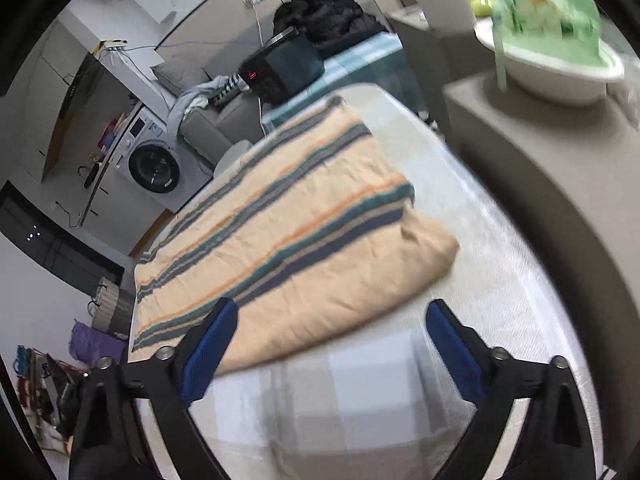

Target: Fold small clothes

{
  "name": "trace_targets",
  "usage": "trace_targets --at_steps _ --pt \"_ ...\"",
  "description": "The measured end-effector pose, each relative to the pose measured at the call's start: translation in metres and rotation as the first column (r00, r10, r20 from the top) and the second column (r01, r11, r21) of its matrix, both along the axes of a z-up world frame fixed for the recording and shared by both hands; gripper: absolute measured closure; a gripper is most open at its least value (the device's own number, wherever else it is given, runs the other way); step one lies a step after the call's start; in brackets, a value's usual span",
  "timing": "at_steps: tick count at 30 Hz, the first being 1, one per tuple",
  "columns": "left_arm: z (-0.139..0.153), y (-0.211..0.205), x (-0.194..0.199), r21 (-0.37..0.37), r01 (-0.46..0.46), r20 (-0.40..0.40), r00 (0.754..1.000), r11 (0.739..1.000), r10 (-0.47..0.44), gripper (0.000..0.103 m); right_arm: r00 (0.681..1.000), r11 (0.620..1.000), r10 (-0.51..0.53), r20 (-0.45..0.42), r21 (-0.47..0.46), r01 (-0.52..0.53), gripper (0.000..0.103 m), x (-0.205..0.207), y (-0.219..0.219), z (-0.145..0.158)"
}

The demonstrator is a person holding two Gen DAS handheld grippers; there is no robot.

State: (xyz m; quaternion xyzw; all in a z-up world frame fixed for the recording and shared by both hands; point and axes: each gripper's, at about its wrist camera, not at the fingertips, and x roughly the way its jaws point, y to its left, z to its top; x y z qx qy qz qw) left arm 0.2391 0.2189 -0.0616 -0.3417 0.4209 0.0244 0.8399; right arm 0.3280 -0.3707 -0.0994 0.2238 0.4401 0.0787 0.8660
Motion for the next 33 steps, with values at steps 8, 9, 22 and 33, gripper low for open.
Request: trace_targets --at_steps 8,9,22,33 --pt "-0.039 -0.008 0.02 -0.222 0.039 -0.027 0.999 0.974 -0.047 0.025 0.998 0.995 -0.054 -0.037 0.086 0.057 0.014 0.016 -0.012 -0.025" --pt "-0.042 -0.01 0.025 -0.217 0.042 -0.024 0.999 0.975 -0.048 0.025 0.997 0.994 -0.068 -0.039 0.082 0.071 0.014 0.02 -0.015 -0.026" --pt "-0.062 0.0 0.054 -0.183 -0.141 -0.027 0.99 0.973 0.139 0.091 0.973 0.973 -0.231 0.001 -0.024 0.231 0.085 0.051 -0.02 -0.034" --pt "-0.057 0.006 0.011 -0.112 -0.145 -0.003 0.989 0.983 0.146 0.098 0.989 0.989 -0.147 0.0 -0.023 0.146 0.093 0.003 -0.015 -0.033"
